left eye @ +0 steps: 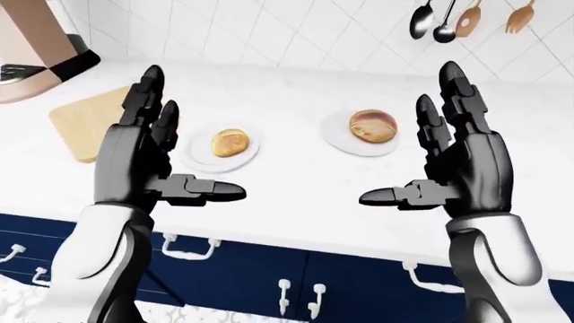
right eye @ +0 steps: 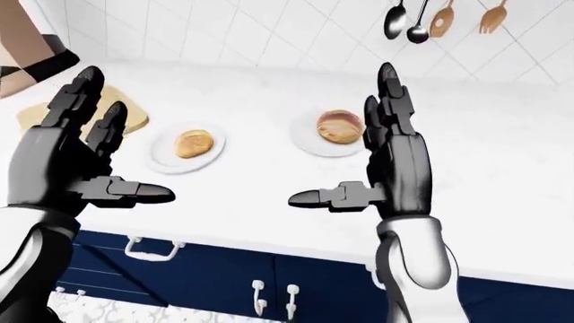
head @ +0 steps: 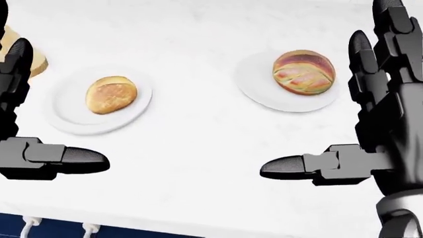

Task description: Place all breads on the cutting board.

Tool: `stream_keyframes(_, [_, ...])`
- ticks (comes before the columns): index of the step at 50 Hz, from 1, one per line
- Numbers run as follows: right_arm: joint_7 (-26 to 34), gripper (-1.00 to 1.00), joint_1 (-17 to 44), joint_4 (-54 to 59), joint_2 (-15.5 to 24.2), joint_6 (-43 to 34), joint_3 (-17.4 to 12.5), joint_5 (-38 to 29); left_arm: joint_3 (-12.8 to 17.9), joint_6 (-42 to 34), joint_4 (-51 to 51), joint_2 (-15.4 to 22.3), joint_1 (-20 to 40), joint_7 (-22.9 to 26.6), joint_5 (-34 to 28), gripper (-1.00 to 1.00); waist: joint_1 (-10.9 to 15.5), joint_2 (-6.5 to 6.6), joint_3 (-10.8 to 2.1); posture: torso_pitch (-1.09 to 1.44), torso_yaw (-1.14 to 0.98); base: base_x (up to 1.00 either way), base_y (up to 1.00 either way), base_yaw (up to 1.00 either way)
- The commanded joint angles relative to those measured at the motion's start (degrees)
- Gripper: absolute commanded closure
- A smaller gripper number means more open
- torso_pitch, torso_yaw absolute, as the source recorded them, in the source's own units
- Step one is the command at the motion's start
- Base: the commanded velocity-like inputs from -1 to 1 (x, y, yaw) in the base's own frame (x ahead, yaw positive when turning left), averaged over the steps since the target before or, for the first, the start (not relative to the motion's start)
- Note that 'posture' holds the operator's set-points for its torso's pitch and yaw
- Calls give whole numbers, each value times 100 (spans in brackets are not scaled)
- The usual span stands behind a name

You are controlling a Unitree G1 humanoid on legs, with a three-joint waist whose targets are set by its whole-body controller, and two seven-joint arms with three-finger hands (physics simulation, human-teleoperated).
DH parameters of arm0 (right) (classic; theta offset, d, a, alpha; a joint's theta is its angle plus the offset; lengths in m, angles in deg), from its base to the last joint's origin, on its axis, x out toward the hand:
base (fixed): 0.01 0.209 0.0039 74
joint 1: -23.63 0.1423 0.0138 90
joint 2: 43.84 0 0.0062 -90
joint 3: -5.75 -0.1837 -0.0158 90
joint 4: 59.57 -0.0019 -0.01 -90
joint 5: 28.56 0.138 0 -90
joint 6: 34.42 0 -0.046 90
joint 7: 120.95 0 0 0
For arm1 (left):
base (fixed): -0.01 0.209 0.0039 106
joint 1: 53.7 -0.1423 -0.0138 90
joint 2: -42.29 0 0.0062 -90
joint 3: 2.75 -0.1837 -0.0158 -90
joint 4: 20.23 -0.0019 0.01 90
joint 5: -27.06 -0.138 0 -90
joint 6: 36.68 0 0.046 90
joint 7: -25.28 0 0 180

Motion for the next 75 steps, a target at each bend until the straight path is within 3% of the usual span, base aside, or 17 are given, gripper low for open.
stream_keyframes(1, [-47, -100, 219, -176, 94, -95, -101, 9, 1, 145, 143, 25, 93, 3, 26, -100, 11, -45, -122, 0, 0, 0, 0, 0])
stream_keyframes(2, [-54, -100, 270, -193, 122, -169, -129, 21, 9, 148, 150, 23, 84, 4, 33, -100, 40, -106, -134, 0, 0, 0, 0, 0])
stream_keyframes(3, [-65, -100, 313, -153, 148, -197, -164, 25, 6, 137, 160, 25, 85, -5, 34, -100, 16, -14, -93, 0, 0, 0, 0, 0])
stream_keyframes(12, [-151, -100, 989, -5, 490, -938, -249, -6, -11, 143, 140, 46, 97, -3, 15, -100, -14, 97, -208, 0, 0, 0, 0, 0])
stream_keyframes(19, [-140, -100, 2079, 968, 830, -1250, -181, -171, 7, -57, 239, 72, 227, -21, 45, -100, -41, 117, -219, 0, 0, 0, 0, 0])
stream_keyframes(24, [79, -100, 2956, 1847, 1175, -1518, 257, -753, 38, -29, 223, 87, 210, -13, 70, -100, -47, 117, -215, 0, 0, 0, 0, 0])
stream_keyframes(35, [1522, -100, 4056, 3438, 1234, -1584, 762, -2292, 48, -61, 222, 95, 257, -69, 136, -100, -49, 146, -205, 0, 0, 0, 0, 0])
stream_keyframes(44, [2673, -100, 4189, 4006, 1161, -1438, 865, -3896, 9, -87, 253, 83, 271, -98, 132, -100, -47, 169, -191, 0, 0, 0, 0, 0])
stream_keyframes(53, [3453, -100, 4364, 4660, 1017, -1200, 768, -4887, 6, -11, 227, 71, 230, -80, 109, -100, -61, 206, -184, 0, 0, 0, 0, 0])
stream_keyframes(65, [3477, -100, 4336, 5233, 923, -895, 619, -5101, -54, -93, 290, 46, 247, -83, 83, -100, -66, 218, -191, 0, 0, 0, 0, 0])
stream_keyframes(75, [2867, -100, 4454, 6165, 894, -445, 533, -4740, -24, -6, 241, 23, 194, -59, 75, -100, -68, 216, -208, 0, 0, 0, 0, 0])
